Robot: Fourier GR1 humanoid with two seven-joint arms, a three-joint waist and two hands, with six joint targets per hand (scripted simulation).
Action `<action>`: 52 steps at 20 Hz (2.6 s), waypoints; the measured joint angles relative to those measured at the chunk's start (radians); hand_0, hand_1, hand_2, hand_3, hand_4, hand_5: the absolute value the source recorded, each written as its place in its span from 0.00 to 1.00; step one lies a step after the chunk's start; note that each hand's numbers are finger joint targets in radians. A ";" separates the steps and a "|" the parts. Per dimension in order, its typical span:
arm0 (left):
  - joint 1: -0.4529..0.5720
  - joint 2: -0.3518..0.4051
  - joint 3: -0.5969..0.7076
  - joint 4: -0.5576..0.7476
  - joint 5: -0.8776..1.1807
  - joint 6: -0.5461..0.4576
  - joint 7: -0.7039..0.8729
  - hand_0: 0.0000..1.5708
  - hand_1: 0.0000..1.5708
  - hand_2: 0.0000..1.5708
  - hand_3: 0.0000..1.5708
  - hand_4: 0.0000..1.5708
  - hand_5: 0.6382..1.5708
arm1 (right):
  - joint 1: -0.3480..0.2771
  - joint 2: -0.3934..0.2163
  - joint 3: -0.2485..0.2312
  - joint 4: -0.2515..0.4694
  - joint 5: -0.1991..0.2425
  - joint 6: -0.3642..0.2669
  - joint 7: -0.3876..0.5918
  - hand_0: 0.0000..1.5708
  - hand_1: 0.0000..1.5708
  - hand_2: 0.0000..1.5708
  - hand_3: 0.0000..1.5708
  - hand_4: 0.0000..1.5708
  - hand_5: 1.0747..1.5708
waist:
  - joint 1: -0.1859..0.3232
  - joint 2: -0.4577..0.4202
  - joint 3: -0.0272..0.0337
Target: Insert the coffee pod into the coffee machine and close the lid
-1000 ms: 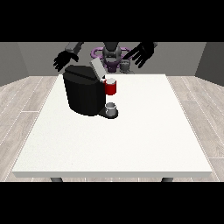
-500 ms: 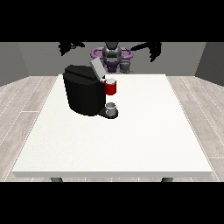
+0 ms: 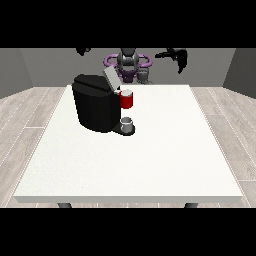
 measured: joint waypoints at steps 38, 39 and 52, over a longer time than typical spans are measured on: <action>0.342 0.005 -0.172 -0.628 0.268 0.042 0.184 0.00 0.00 0.00 0.00 0.00 1.00 | -0.396 -0.015 -0.063 0.388 0.056 0.073 -0.102 0.00 0.00 0.00 0.00 0.00 1.00 | 0.062 0.261 -0.0015; 0.336 0.006 -0.172 -0.626 0.266 0.050 0.178 0.00 0.00 0.00 0.00 0.08 1.00 | -0.409 -0.013 -0.061 0.393 0.059 0.074 -0.102 0.00 0.00 0.00 0.00 0.00 1.00 | 0.058 0.268 -0.0019; 0.322 0.025 -0.182 -0.602 0.261 0.077 0.143 0.00 0.00 0.00 0.00 0.00 1.00 | -0.480 0.023 -0.042 0.405 0.095 0.040 -0.139 0.00 0.00 0.00 0.00 0.12 1.00 | 0.048 0.308 -0.0021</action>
